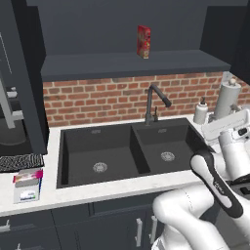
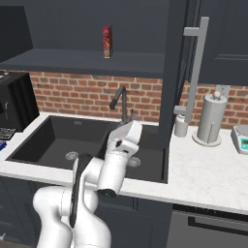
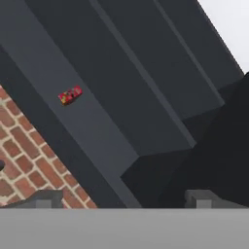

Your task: Pick the bar and place it on the digital scale for weighing, and close the cabinet.

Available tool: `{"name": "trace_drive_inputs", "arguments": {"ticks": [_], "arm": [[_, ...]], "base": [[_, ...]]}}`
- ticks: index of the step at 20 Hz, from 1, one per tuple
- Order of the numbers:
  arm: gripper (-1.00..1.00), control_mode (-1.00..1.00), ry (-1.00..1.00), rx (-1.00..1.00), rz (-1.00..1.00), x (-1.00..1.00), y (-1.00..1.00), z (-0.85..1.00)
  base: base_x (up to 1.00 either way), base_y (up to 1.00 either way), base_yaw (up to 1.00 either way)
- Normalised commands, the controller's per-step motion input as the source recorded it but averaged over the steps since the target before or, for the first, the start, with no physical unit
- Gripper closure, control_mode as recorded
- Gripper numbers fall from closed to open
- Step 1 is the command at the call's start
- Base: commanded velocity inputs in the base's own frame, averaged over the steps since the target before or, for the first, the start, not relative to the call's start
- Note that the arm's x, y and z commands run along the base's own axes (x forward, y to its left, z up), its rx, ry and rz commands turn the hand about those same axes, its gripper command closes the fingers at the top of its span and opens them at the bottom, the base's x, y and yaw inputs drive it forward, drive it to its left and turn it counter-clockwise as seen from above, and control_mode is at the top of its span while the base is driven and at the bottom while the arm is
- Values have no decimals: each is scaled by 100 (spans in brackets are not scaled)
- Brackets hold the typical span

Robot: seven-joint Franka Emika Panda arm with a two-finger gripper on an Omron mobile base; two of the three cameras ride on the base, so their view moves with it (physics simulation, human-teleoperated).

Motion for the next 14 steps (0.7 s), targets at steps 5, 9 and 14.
{"name": "trace_drive_inputs", "arguments": {"ticks": [5,9,14], "arm": [[-100,-100,-2,9,1,-4,-92,-1],[-100,-100,-2,10,0,-21,-100,0],[-100,-100,0,2,0,-20,-100,0]], "base": [[0,0,0],[0,0,0],[0,0,0]]}}
